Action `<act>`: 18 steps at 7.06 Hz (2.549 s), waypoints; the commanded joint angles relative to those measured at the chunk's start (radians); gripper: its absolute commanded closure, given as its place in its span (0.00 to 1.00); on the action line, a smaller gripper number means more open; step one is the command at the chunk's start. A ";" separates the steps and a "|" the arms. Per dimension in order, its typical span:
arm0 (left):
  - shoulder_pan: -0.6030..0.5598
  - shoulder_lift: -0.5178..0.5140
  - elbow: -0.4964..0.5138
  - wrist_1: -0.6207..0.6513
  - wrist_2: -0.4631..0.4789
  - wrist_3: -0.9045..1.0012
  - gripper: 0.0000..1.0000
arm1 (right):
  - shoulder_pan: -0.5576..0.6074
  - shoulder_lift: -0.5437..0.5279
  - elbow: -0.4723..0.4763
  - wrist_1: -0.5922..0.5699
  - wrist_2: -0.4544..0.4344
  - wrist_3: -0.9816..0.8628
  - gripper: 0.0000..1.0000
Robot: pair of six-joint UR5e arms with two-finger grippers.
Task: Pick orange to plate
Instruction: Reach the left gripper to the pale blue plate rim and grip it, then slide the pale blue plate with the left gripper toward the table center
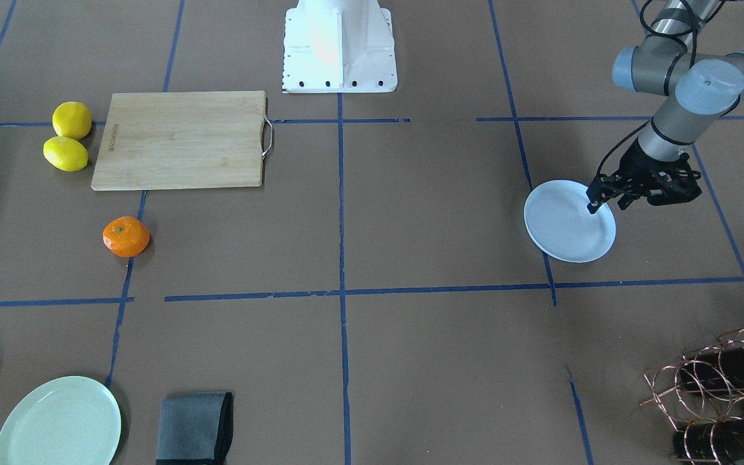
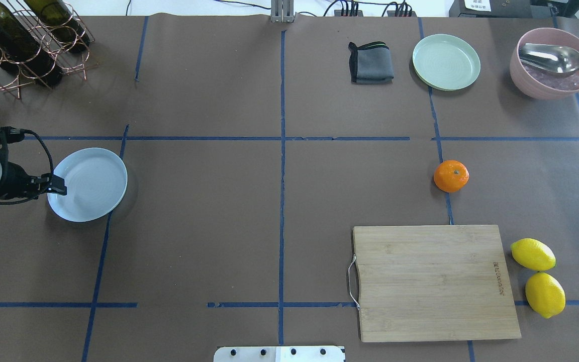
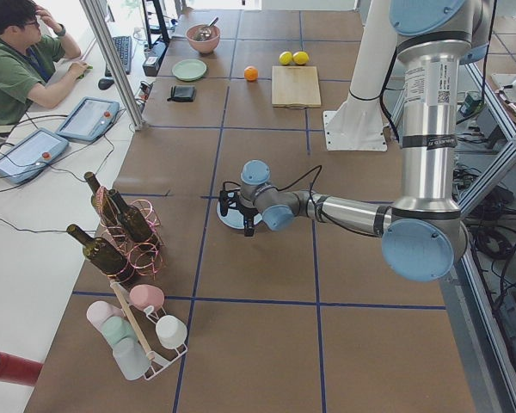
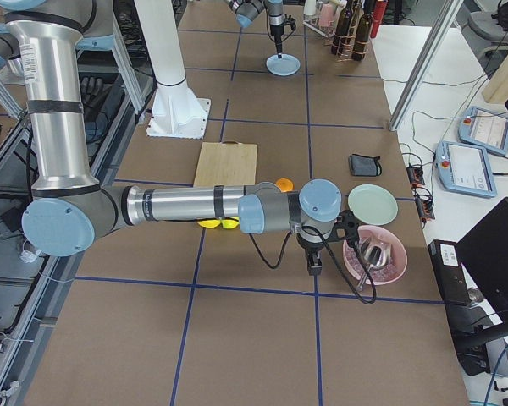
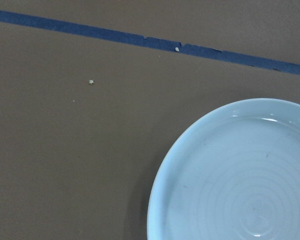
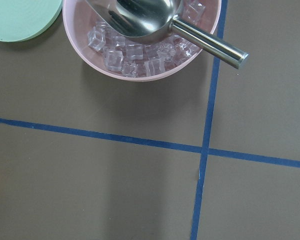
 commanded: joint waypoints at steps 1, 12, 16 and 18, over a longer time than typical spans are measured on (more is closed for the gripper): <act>0.009 -0.001 0.008 0.000 0.001 0.000 0.36 | 0.000 0.000 0.002 0.001 0.000 0.001 0.00; -0.191 -0.200 -0.111 0.258 -0.339 -0.015 1.00 | 0.000 -0.006 0.008 0.003 -0.006 0.022 0.00; 0.140 -0.506 -0.056 0.285 -0.126 -0.475 1.00 | -0.021 -0.022 0.009 0.079 -0.003 0.156 0.00; 0.231 -0.546 0.003 0.268 -0.045 -0.523 1.00 | -0.023 -0.023 0.014 0.079 0.000 0.157 0.00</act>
